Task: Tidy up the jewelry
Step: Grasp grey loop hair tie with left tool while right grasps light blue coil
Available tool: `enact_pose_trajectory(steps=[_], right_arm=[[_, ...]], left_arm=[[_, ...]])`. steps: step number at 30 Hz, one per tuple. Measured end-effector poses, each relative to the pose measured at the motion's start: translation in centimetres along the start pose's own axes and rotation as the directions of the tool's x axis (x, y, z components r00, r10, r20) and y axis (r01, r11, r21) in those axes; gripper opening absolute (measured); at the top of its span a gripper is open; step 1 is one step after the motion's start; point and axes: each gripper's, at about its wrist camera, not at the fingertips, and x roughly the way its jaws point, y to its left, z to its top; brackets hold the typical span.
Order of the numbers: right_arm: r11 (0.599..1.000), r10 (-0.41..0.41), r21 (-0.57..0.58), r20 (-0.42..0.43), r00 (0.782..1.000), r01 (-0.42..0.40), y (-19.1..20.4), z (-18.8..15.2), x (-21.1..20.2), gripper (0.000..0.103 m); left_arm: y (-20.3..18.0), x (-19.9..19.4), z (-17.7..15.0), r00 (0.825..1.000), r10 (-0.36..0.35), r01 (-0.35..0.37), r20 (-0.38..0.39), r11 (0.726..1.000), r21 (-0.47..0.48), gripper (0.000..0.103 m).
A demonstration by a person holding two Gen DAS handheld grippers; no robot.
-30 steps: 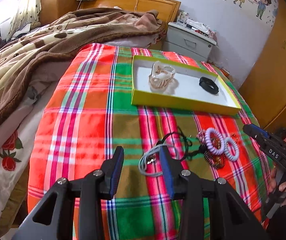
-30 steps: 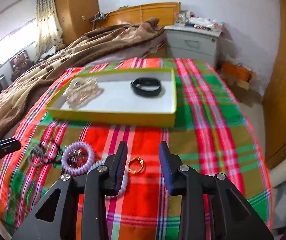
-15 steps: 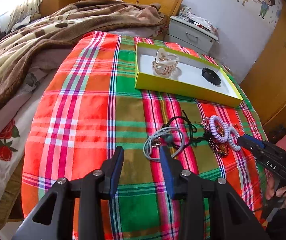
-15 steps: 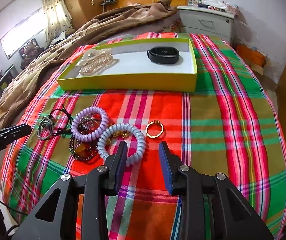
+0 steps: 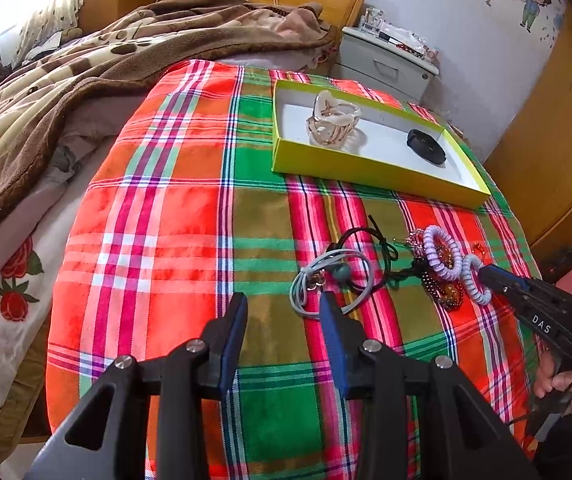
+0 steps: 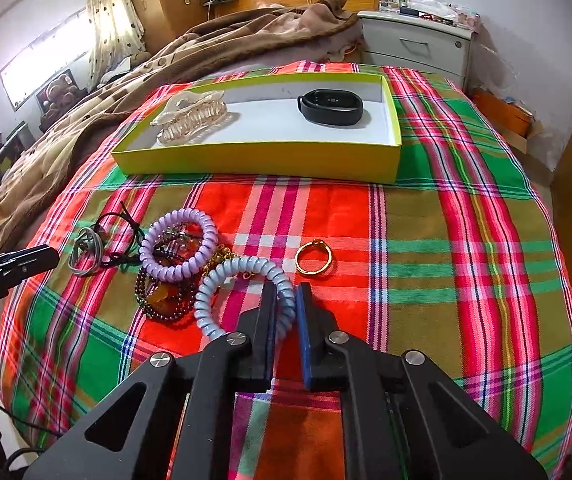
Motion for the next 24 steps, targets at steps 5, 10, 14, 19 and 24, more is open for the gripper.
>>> enact_pose_trajectory(steps=[5,10,14,19,24], right_arm=[[0.999,-0.001,0.038,0.048,0.999,-0.001,-1.0,0.1,-1.1,0.010],[0.998,0.002,0.064,0.076,0.997,-0.006,-2.0,0.1,-2.3,0.010],[0.998,0.002,0.070,0.084,0.996,-0.008,-2.4,0.1,-2.5,0.010],[0.997,0.006,0.072,0.096,0.995,-0.013,-2.4,0.1,-2.8,0.010],[0.997,0.008,0.075,0.102,0.995,-0.016,-2.6,0.3,-2.8,0.010]], left_arm=[[-0.4,0.7,0.4,1.000,0.001,-0.001,-0.017,1.000,0.026,0.039],[-1.1,1.3,0.5,0.998,0.047,-0.045,-0.032,0.997,0.059,0.039],[-1.8,1.8,1.0,0.998,0.054,-0.050,-0.038,0.994,0.097,0.039],[-2.6,3.1,1.3,0.991,0.122,-0.111,-0.059,0.981,0.160,0.039],[-2.6,3.6,2.1,0.993,0.103,-0.094,-0.059,0.984,0.152,0.039]])
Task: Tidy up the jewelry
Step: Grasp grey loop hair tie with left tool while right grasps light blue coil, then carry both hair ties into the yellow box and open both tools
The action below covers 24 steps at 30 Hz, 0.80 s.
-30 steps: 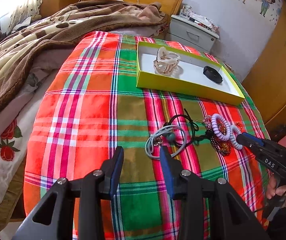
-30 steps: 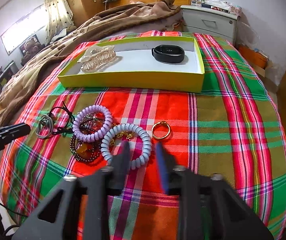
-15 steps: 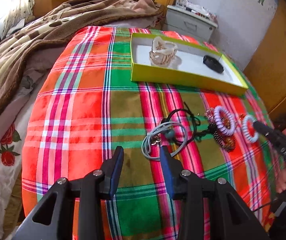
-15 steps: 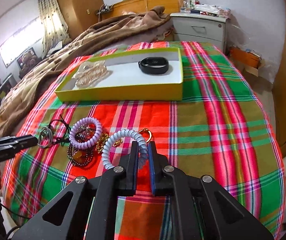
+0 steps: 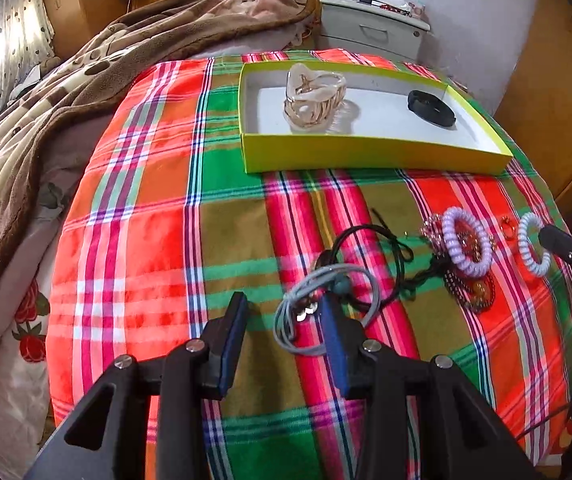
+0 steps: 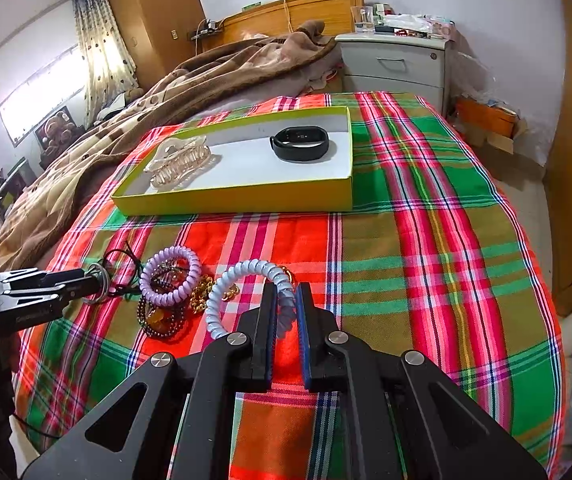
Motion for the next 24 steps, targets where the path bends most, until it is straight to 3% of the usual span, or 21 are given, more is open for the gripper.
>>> enact_pose_trajectory(steps=[7,13,24], right_arm=[[1.000,0.002,0.006,-0.005,1.000,-0.002,-0.30,0.08,0.24,0.010],[1.000,0.004,0.007,-0.008,1.000,-0.004,-0.29,0.05,0.44,0.010],[1.000,0.002,0.007,0.002,1.000,-0.002,-0.21,-0.02,0.25,0.010]], left_arm=[[-0.42,0.09,0.07,1.000,-0.018,0.018,0.011,1.000,0.014,0.039],[-0.50,-0.04,-0.04,1.000,-0.013,0.013,0.012,1.000,0.018,0.020],[-0.11,-0.81,-0.38,0.999,-0.025,0.026,0.026,1.000,-0.013,0.018]])
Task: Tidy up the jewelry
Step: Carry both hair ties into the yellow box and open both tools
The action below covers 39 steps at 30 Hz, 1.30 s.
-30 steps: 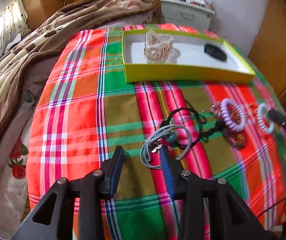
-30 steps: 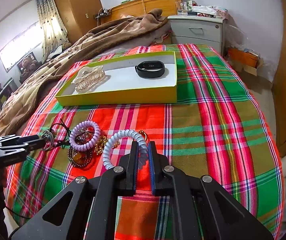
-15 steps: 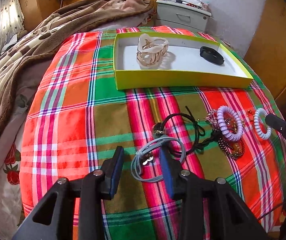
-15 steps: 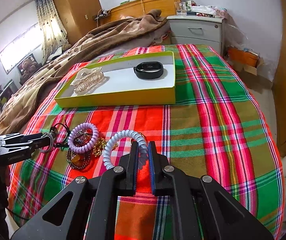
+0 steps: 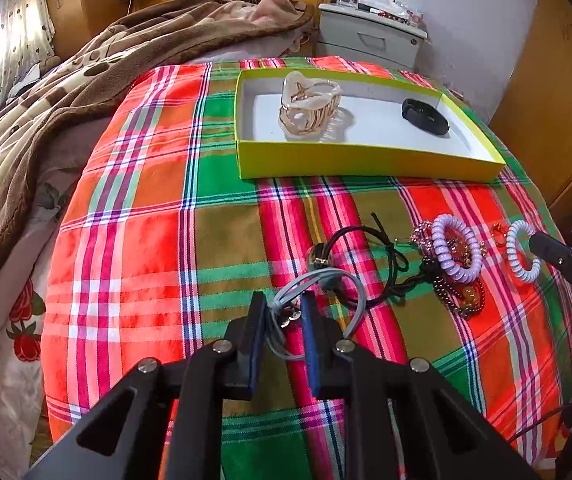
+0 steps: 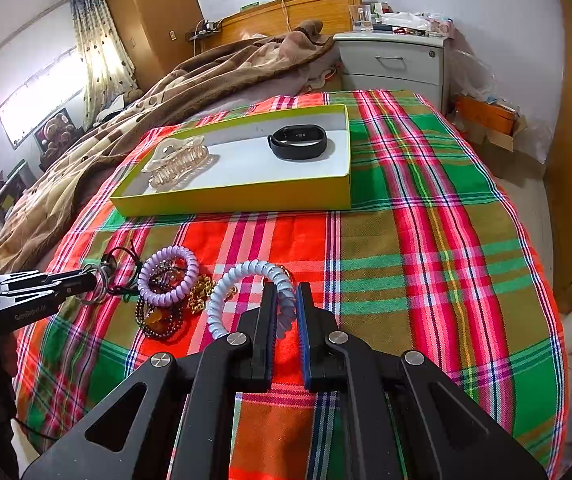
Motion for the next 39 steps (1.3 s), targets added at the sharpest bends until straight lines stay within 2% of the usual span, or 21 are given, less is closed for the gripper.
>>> enact_pose_trajectory(steps=[10,23,39], right_arm=[[1.000,0.001,-0.006,0.024,1.000,-0.001,0.3,0.2,-1.1,0.010],[1.000,0.000,-0.031,0.073,0.997,0.002,1.1,2.3,-2.6,0.010],[0.999,0.030,-0.043,0.105,0.994,-0.026,1.4,8.1,-1.0,0.010]], left_arm=[[-0.2,-2.5,0.4,0.998,-0.019,0.019,0.055,1.000,-0.011,0.018],[-0.3,-5.4,2.4,0.989,-0.041,0.044,0.140,0.999,-0.019,0.018],[-1.7,-6.3,7.0,0.969,-0.100,0.103,0.225,0.995,-0.005,0.018]])
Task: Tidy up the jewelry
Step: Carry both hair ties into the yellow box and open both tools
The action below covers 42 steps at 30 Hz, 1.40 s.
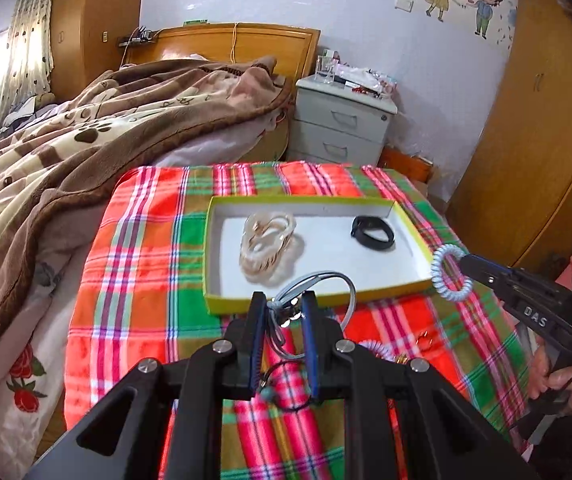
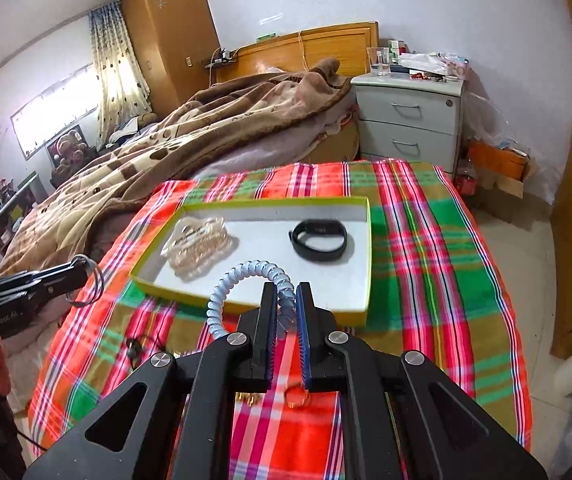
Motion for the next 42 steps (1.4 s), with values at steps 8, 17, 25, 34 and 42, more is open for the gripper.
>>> enact_pose_trajectory(steps=[8,17,25,34,42], right_arm=[[1.000,-0.007,-0.015,-0.022,1.000,0.006,-0.5,3.7,3.8,0.010],[0.999,0.025,-0.028,-0.112,0.993,-0.028,-0.6,5.9,10.0,0.010],[0.995,0.027,-0.087,-0.173,0.985,-0.042,0.0,6.7,13.6,0.010],[0.991,0.023,-0.121,-0.226,0.974,-0.052,0.3,6.6,16.4,0.010],[0.988,0.022,-0.143,-0.263,0.965,-0.062,0.9,6.8,18.1,0.010]], left_arm=[[-1.3,2.9,1.7,0.999,-0.037,0.037,-0.021,0.999,0.005,0.018],[-2.0,7.8,2.7,0.995,-0.050,0.050,-0.085,0.999,-0.004,0.018],[-2.0,11.5,3.0,0.990,-0.033,0.033,-0.134,0.999,-0.004,0.018],[-1.5,14.1,2.5,0.983,-0.001,0.000,-0.184,1.000,-0.007,0.018],[-0.8,15.4,2.3,0.975,0.040,-0.043,-0.220,0.999,-0.006,0.019]])
